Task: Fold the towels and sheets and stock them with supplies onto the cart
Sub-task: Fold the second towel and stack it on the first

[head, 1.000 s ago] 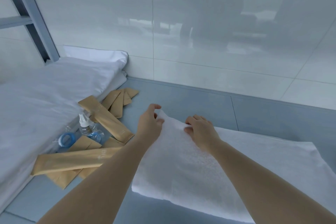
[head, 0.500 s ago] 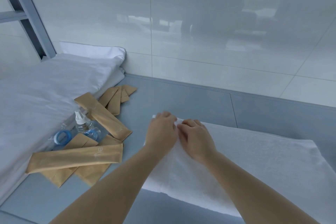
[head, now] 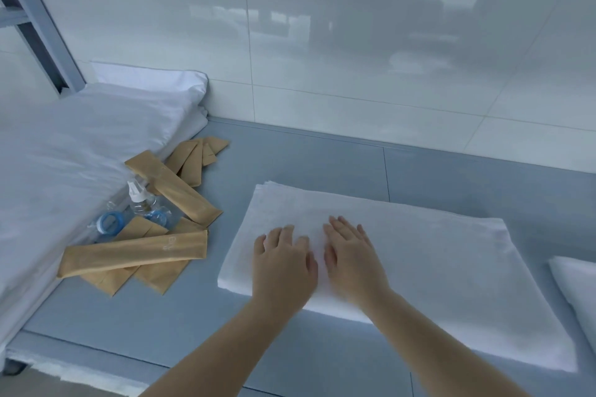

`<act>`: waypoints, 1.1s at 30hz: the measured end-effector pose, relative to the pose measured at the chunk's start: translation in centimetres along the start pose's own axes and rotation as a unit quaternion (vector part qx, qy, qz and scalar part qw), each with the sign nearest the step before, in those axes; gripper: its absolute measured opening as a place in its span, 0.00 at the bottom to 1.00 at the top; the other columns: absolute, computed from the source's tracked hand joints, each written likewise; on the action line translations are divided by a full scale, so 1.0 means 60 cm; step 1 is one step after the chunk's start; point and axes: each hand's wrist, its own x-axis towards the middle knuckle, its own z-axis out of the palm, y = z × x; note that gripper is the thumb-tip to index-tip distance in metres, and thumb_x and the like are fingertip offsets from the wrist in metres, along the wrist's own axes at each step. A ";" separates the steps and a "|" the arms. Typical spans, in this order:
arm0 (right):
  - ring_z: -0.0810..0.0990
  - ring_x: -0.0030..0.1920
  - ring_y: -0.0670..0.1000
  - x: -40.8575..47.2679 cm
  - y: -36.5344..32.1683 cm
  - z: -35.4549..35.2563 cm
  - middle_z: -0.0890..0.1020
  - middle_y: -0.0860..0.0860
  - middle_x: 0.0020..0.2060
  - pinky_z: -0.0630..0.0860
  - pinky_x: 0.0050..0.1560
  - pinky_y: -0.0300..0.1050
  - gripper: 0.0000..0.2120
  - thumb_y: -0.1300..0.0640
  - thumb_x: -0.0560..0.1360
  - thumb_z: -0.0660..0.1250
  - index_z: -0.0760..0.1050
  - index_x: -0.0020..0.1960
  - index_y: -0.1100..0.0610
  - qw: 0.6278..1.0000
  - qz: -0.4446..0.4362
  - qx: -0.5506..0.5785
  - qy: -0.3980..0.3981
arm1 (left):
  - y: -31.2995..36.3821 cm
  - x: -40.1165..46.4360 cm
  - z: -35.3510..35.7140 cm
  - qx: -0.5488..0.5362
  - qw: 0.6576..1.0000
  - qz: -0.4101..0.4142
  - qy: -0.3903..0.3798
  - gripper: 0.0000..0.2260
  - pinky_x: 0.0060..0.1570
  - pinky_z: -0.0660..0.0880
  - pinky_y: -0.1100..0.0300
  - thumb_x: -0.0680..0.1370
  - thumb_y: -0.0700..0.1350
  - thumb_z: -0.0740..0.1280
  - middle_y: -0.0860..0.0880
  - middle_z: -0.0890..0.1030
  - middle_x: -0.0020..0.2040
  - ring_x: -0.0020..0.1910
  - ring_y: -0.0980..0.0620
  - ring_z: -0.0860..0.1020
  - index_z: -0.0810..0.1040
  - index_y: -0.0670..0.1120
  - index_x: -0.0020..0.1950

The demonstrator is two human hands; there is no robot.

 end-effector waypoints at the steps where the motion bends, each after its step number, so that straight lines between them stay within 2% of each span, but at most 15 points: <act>1: 0.54 0.77 0.46 -0.018 -0.014 0.007 0.61 0.48 0.76 0.40 0.75 0.43 0.23 0.53 0.82 0.51 0.61 0.76 0.55 1.000 -0.015 0.008 -0.015 | 0.011 -0.018 0.002 -0.003 1.000 -0.003 -0.004 0.18 0.63 0.67 0.42 0.75 0.51 0.55 0.44 0.79 0.63 0.62 0.42 0.76 0.82 0.51 0.56; 2: 0.52 0.77 0.46 -0.032 -0.023 0.013 0.60 0.47 0.76 0.39 0.74 0.43 0.23 0.52 0.82 0.50 0.59 0.76 0.54 0.999 -0.019 0.000 -0.029 | 0.017 -0.030 0.004 0.010 0.999 -0.012 -0.051 0.22 0.68 0.60 0.39 0.77 0.53 0.51 0.45 0.73 0.70 0.69 0.43 0.70 0.77 0.54 0.65; 3: 0.50 0.77 0.45 -0.041 -0.025 0.018 0.57 0.46 0.77 0.37 0.74 0.44 0.24 0.51 0.82 0.49 0.56 0.77 0.52 0.999 -0.014 -0.019 -0.036 | 0.018 -0.037 0.010 0.035 0.995 -0.022 -0.091 0.24 0.71 0.49 0.38 0.79 0.55 0.46 0.48 0.63 0.76 0.76 0.45 0.60 0.66 0.58 0.74; 4: 0.47 0.77 0.45 -0.047 -0.021 0.020 0.54 0.45 0.78 0.35 0.74 0.46 0.24 0.50 0.82 0.47 0.53 0.78 0.50 0.998 0.000 -0.040 -0.038 | 0.014 -0.040 0.017 0.048 0.990 -0.033 -0.127 0.24 0.71 0.39 0.37 0.81 0.57 0.43 0.51 0.53 0.79 0.78 0.47 0.50 0.54 0.61 0.77; 5: 0.45 0.77 0.45 -0.052 -0.012 0.018 0.51 0.44 0.78 0.34 0.74 0.48 0.25 0.47 0.82 0.46 0.50 0.78 0.48 0.997 0.020 -0.057 -0.040 | 0.008 -0.040 0.024 0.055 0.989 -0.036 -0.136 0.24 0.69 0.35 0.37 0.80 0.60 0.41 0.52 0.47 0.80 0.78 0.49 0.44 0.46 0.63 0.77; 7: 0.41 0.77 0.46 -0.064 0.015 0.009 0.44 0.43 0.78 0.33 0.74 0.53 0.27 0.41 0.81 0.42 0.44 0.78 0.44 0.993 0.062 -0.078 -0.058 | 0.001 -0.039 0.026 0.072 0.987 -0.033 -0.142 0.27 0.68 0.33 0.35 0.77 0.65 0.37 0.54 0.43 0.79 0.78 0.49 0.40 0.41 0.63 0.77; 9: 0.37 0.77 0.48 -0.082 0.051 0.000 0.39 0.42 0.77 0.33 0.74 0.55 0.30 0.34 0.76 0.35 0.37 0.77 0.41 0.987 0.101 -0.100 -0.075 | 0.003 -0.039 0.027 0.080 0.985 -0.035 -0.147 0.32 0.67 0.34 0.34 0.73 0.68 0.33 0.54 0.43 0.79 0.78 0.49 0.40 0.39 0.63 0.77; 12: 0.35 0.77 0.50 -0.123 0.116 -0.023 0.36 0.42 0.76 0.32 0.73 0.56 0.35 0.30 0.70 0.28 0.33 0.75 0.38 0.975 0.162 -0.122 -0.090 | 0.003 -0.039 0.027 0.085 0.984 -0.040 -0.153 0.34 0.67 0.35 0.33 0.71 0.70 0.33 0.55 0.43 0.79 0.78 0.49 0.41 0.39 0.64 0.76; 18: 0.37 0.77 0.51 -0.198 0.235 -0.080 0.37 0.44 0.77 0.36 0.75 0.54 0.36 0.28 0.69 0.28 0.32 0.75 0.38 0.953 0.253 -0.144 -0.079 | 0.001 -0.034 0.023 0.084 0.981 -0.041 -0.168 0.34 0.67 0.36 0.34 0.70 0.72 0.35 0.57 0.42 0.79 0.78 0.51 0.40 0.39 0.65 0.76; 21: 0.38 0.77 0.50 -0.217 0.265 -0.098 0.38 0.47 0.78 0.39 0.76 0.52 0.35 0.30 0.72 0.31 0.34 0.76 0.40 0.949 0.273 -0.143 -0.074 | 0.001 -0.032 0.018 0.088 0.979 -0.041 -0.179 0.33 0.68 0.37 0.34 0.71 0.72 0.36 0.57 0.42 0.79 0.78 0.51 0.40 0.39 0.65 0.76; 25: 0.38 0.77 0.51 -0.220 0.261 -0.101 0.38 0.49 0.78 0.37 0.76 0.52 0.34 0.31 0.75 0.34 0.35 0.77 0.44 0.949 0.281 -0.124 -0.075 | 0.034 -0.029 0.011 0.074 0.977 -0.083 -0.180 0.31 0.69 0.38 0.33 0.76 0.68 0.42 0.52 0.45 0.80 0.78 0.47 0.42 0.44 0.61 0.78; 28: 0.38 0.77 0.53 -0.230 0.238 -0.096 0.39 0.51 0.78 0.37 0.76 0.53 0.34 0.32 0.76 0.36 0.36 0.78 0.46 0.944 0.308 -0.104 -0.062 | 0.118 -0.044 0.015 0.038 0.982 -0.098 -0.159 0.30 0.70 0.37 0.35 0.78 0.64 0.46 0.45 0.50 0.80 0.78 0.42 0.44 0.50 0.55 0.79; 31: 0.41 0.77 0.56 -0.248 0.198 -0.088 0.41 0.54 0.78 0.39 0.76 0.55 0.34 0.33 0.77 0.37 0.37 0.78 0.48 0.930 0.349 -0.095 -0.059 | 0.216 -0.056 0.037 0.008 0.980 -0.083 -0.182 0.30 0.70 0.36 0.34 0.79 0.63 0.45 0.43 0.46 0.79 0.77 0.38 0.41 0.47 0.54 0.79; 33: 0.46 0.77 0.59 -0.256 0.172 -0.087 0.46 0.56 0.78 0.44 0.75 0.57 0.36 0.33 0.77 0.37 0.40 0.79 0.51 0.922 0.361 -0.112 -0.081 | 0.251 -0.051 0.049 0.011 0.973 -0.102 -0.204 0.32 0.67 0.33 0.31 0.78 0.65 0.44 0.42 0.42 0.79 0.75 0.35 0.37 0.44 0.55 0.79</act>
